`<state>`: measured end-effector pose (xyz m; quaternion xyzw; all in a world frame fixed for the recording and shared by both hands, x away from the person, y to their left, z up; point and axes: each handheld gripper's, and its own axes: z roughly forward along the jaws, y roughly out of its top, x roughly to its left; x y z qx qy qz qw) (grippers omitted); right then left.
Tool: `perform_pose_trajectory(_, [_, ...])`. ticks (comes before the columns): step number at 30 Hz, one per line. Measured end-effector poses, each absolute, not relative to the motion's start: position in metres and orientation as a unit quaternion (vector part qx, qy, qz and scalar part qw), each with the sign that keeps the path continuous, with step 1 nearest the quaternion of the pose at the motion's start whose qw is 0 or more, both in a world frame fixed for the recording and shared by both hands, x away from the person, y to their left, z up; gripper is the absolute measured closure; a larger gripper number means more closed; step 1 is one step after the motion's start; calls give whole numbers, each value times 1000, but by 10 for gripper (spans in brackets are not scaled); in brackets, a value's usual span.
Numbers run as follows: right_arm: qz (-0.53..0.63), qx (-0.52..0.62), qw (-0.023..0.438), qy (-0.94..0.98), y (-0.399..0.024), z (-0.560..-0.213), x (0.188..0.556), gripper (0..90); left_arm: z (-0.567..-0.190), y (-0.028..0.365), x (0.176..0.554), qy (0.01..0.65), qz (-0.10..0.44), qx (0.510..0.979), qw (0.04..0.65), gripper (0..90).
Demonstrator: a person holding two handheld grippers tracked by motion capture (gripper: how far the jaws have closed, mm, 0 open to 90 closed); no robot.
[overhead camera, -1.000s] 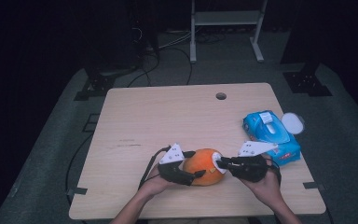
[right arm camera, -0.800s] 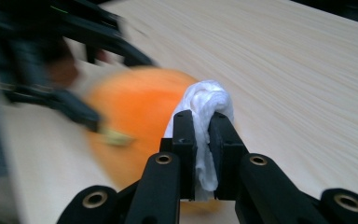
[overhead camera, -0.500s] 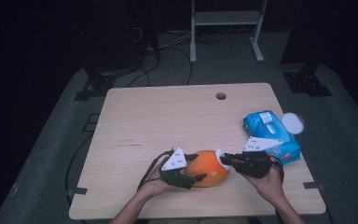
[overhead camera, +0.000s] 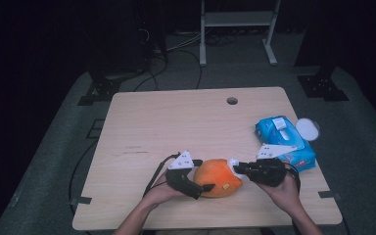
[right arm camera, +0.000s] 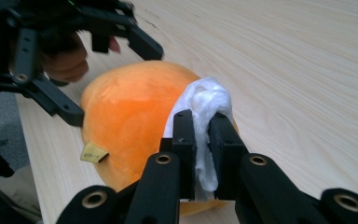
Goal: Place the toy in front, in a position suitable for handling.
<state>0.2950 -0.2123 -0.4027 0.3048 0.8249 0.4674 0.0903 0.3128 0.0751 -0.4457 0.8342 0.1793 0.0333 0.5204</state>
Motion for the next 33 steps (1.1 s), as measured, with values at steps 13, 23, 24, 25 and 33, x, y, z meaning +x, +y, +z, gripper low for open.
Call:
perform_pose_trajectory(13, [476, 267, 110, 831, -187, -394, 288, 814, -438, 77, 310, 133, 126, 836, 518, 182])
perform_pose_trajectory(23, [482, 275, 112, 825, -188, -395, 288, 814, -435, 70, 307, 139, 130, 836, 514, 225])
perform_pose_trajectory(24, [484, 266, 110, 826, -184, -394, 286, 814, -434, 68, 305, 131, 135, 839, 511, 223])
perform_pose_trajectory(25, [483, 257, 112, 829, -180, -393, 284, 814, -435, 67, 304, 131, 137, 840, 508, 213])
perform_pose_trajectory(33, [471, 283, 122, 827, -190, -397, 292, 814, -447, 76, 319, 212, 72, 833, 505, 44])
